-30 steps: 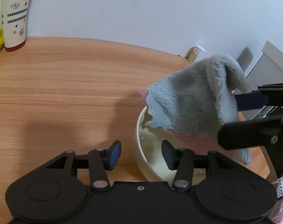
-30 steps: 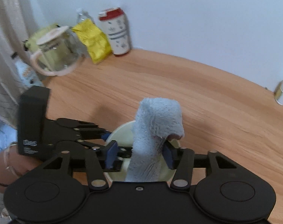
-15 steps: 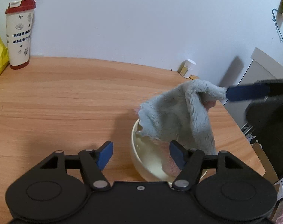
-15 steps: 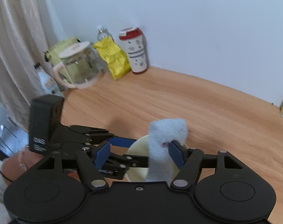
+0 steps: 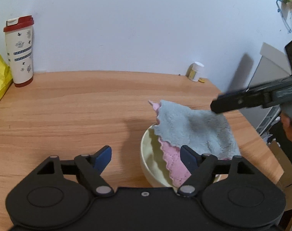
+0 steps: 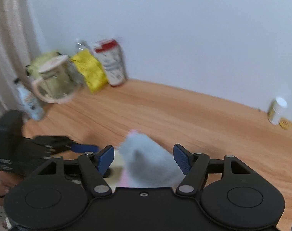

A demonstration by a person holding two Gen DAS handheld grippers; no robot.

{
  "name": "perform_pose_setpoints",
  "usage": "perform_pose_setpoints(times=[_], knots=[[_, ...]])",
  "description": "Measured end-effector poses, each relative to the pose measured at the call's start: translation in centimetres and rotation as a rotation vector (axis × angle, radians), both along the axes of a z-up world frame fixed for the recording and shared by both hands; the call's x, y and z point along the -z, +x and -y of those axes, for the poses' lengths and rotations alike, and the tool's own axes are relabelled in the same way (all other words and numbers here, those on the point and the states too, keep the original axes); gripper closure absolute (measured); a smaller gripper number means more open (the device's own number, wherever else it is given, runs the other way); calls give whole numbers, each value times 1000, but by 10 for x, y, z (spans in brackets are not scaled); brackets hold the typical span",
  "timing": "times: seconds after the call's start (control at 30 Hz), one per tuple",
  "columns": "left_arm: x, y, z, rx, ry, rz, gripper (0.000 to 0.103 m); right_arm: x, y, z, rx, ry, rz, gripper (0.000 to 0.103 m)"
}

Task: Clean bowl
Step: 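Push the cloth down into the bowl with the right gripper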

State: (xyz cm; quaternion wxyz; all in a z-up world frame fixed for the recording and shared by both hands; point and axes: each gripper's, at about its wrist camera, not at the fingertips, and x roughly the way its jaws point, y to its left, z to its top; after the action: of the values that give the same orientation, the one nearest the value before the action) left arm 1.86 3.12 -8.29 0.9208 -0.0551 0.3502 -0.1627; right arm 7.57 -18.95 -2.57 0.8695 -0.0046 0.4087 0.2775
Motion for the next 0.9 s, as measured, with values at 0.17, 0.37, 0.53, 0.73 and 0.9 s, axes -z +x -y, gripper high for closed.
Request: perform_pose_setpoints(times=[0.17, 0.37, 0.53, 0.73, 0.9], knots=[[4, 1, 5, 21, 0, 0, 21, 41, 21, 37, 123, 163, -182, 30], [11, 3, -1, 126, -53, -24, 20, 59, 21, 41, 59, 310, -251, 56], [16, 9, -12, 136, -77, -6, 28, 51, 13, 32, -34, 298, -168, 87], [26, 50, -23, 231, -201, -172, 77, 43, 18, 11, -181, 241, -169, 87], [17, 64, -10, 239, -115, -251, 81, 45, 21, -36, -341, 14, -281, 87]])
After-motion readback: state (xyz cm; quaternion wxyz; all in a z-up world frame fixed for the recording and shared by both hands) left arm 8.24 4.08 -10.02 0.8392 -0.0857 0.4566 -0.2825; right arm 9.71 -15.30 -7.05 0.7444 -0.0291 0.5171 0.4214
